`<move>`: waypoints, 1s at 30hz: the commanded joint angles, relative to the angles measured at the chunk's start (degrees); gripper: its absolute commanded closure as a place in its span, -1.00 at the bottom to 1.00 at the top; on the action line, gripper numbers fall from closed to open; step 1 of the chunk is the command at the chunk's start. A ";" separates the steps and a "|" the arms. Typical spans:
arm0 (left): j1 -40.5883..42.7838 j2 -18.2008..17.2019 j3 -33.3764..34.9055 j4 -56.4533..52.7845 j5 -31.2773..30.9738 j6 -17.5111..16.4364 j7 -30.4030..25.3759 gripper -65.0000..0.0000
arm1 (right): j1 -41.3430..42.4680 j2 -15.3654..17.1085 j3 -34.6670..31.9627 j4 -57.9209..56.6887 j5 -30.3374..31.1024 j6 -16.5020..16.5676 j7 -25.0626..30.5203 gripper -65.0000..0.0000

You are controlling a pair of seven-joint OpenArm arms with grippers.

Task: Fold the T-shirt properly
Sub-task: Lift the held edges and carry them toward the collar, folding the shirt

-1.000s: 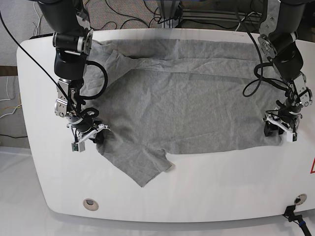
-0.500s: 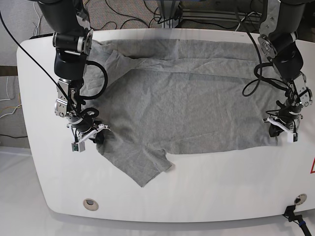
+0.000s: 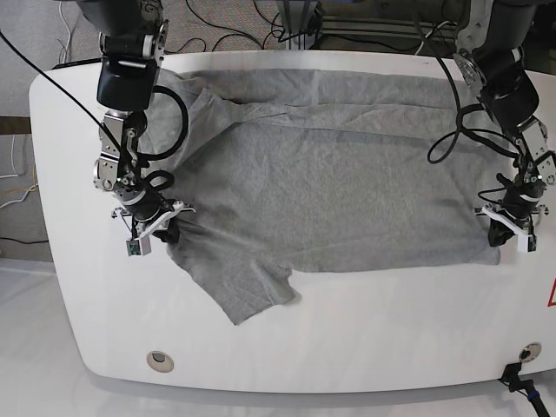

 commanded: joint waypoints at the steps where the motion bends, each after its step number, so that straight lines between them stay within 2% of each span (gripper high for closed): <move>1: -0.49 -0.83 0.12 3.69 -0.94 -0.20 -1.54 1.00 | 0.23 0.69 0.23 4.01 0.70 0.07 1.33 1.00; 9: 4.60 -0.39 0.30 12.30 -0.94 -0.29 -1.54 1.00 | -6.45 1.13 0.50 20.63 0.88 0.07 -5.09 1.00; 17: 11.73 2.86 0.30 22.15 -0.94 -0.38 -1.54 1.00 | -14.62 1.13 0.59 40.14 0.88 0.07 -13.70 1.00; 22: 17.70 4.00 0.39 29.18 -6.04 -0.38 -0.22 1.00 | -22.36 1.13 0.94 48.76 0.61 -0.28 -13.88 1.00; 26: 22.45 3.83 0.30 35.69 -10.79 -0.38 3.12 1.00 | -27.55 0.69 5.33 52.45 0.79 0.07 -13.88 1.00; 30: 27.20 3.74 0.21 40.96 -12.98 -0.38 3.29 1.00 | -30.89 0.96 8.59 53.33 0.88 0.16 -13.88 1.00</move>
